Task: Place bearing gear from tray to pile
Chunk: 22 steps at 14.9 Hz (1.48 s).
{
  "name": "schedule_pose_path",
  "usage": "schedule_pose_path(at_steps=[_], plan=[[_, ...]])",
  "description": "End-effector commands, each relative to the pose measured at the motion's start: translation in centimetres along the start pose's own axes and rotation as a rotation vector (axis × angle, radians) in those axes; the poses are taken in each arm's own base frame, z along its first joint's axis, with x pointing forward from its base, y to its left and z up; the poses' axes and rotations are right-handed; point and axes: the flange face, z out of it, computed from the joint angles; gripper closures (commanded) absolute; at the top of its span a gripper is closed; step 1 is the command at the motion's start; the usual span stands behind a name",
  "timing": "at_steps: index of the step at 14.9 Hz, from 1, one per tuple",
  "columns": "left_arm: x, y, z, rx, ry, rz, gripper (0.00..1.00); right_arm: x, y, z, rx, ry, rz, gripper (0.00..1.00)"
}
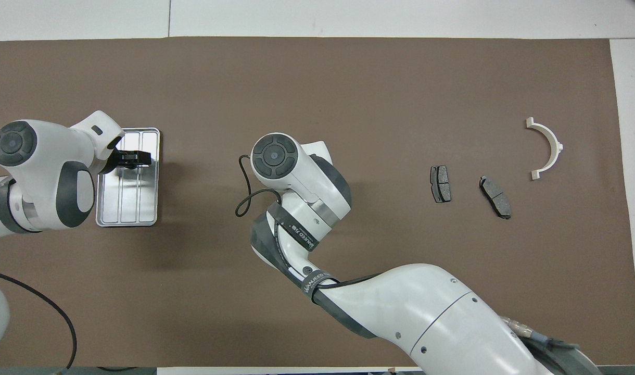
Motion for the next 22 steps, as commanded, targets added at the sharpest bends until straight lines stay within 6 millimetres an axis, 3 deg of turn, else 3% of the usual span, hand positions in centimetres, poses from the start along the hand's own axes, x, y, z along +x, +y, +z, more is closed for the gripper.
schedule_pose_path(at_steps=[1,3,5,7,9,10,11,15,16,17,18,20,22], plan=[[0.0,0.1,0.0,-0.004,-0.020,-0.006,1.00,2.2,1.3,0.3,-0.051,-0.001,0.030,1.00],[1.0,0.0,-2.4,-0.008,-0.070,-0.008,1.00,5.7,2.6,-2.4,-0.058,-0.006,0.020,1.00],[2.4,-0.9,-7.3,-0.013,-0.136,-0.015,1.00,9.8,5.1,-5.9,-0.072,-0.016,-0.034,1.00],[3.4,-1.2,-11.8,-0.026,-0.184,-0.022,1.00,15.6,10.0,-9.1,-0.075,-0.023,-0.130,1.00],[3.9,1.1,-15.6,-0.077,-0.164,-0.073,1.00,21.4,16.0,-10.9,-0.086,-0.045,-0.273,1.00],[3.7,5.7,-16.0,-0.063,-0.166,-0.129,1.00,24.0,18.9,-11.2,-0.085,-0.052,-0.340,1.00],[3.4,11.0,-16.1,-0.011,-0.149,-0.173,1.00,26.4,21.8,-11.2,-0.084,-0.059,-0.395,1.00],[-0.2,25.6,-16.0,0.026,-0.089,-0.291,1.00,32.7,30.1,-10.4,-0.062,-0.042,-0.560,1.00],[-1.5,29.6,-15.4,0.016,-0.080,-0.312,1.00,33.5,31.7,-9.7,-0.059,-0.040,-0.584,1.00],[-2.6,33.0,-13.3,0.014,-0.074,-0.332,1.00,34.2,32.9,-8.7,-0.056,-0.035,-0.597,1.00],[-3.1,35.2,-11.5,0.009,-0.067,-0.352,1.00,34.4,33.7,-7.6,-0.052,-0.028,-0.603,1.00],[-4.0,37.4,-8.2,0.017,-0.072,-0.354,1.00,34.6,34.7,-5.5,-0.047,-0.019,-0.597,1.00],[-4.5,37.9,-6.0,0.005,-0.062,-0.355,1.00,34.9,35.8,-3.2,-0.035,-0.001,-0.597,1.00]])
